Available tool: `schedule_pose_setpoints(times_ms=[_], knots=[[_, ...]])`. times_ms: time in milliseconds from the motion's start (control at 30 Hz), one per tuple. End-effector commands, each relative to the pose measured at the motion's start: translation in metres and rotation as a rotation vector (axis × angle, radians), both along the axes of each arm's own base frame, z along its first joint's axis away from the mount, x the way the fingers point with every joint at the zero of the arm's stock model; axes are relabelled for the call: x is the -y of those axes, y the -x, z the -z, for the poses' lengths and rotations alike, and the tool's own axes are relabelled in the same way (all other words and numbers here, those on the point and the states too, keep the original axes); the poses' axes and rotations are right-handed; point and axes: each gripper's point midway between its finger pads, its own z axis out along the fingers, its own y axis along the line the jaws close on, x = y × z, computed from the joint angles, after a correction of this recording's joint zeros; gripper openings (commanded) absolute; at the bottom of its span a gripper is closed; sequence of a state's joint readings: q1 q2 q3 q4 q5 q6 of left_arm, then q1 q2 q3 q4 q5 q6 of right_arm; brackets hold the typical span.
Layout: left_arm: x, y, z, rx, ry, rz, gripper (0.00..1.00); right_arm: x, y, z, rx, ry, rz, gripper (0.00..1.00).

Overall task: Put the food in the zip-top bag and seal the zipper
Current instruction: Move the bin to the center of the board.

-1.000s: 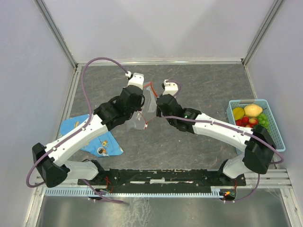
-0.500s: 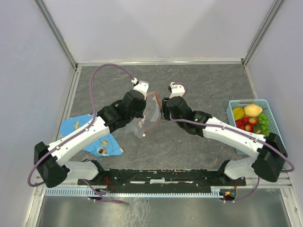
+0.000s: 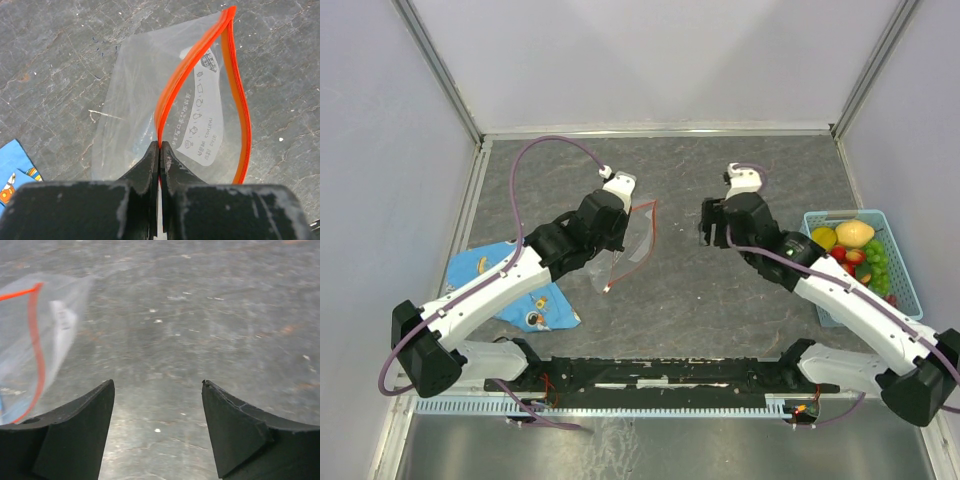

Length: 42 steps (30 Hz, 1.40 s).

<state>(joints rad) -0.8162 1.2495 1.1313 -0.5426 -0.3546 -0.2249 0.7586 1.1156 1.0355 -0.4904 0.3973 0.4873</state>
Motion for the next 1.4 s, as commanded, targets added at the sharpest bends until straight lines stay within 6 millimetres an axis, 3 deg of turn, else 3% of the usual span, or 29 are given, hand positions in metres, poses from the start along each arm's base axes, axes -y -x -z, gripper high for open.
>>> schedule_pose_setpoints(times_ms=[0, 200, 533, 667, 967, 1367], knots=[[0.005, -0.005, -0.017, 0.05, 0.05, 0.02, 0.03, 0.056, -0.006, 0.013, -0.047, 0.122, 0.117, 0.8], [0.005, -0.006, -0.014, 0.047, 0.05, 0.017, 0.03, 0.118, -0.026, 0.038, -0.107, 0.147, 0.296, 0.85], [0.004, -0.009, -0.006, 0.031, 0.032, 0.01, 0.03, 0.211, -0.055, 0.081, -0.206, 0.037, 0.544, 0.93], [0.004, -0.01, -0.002, 0.018, 0.028, 0.009, 0.03, 0.238, -0.067, 0.096, -0.229, 0.032, 0.611, 0.93], [0.004, -0.012, 0.003, 0.007, 0.022, 0.006, 0.03, 0.245, -0.104, 0.117, -0.266, 0.037, 0.596, 0.92], [0.002, -0.015, 0.003, -0.005, 0.033, -0.001, 0.03, 0.197, -0.157, 0.117, -0.267, -0.093, 0.408, 0.83]])
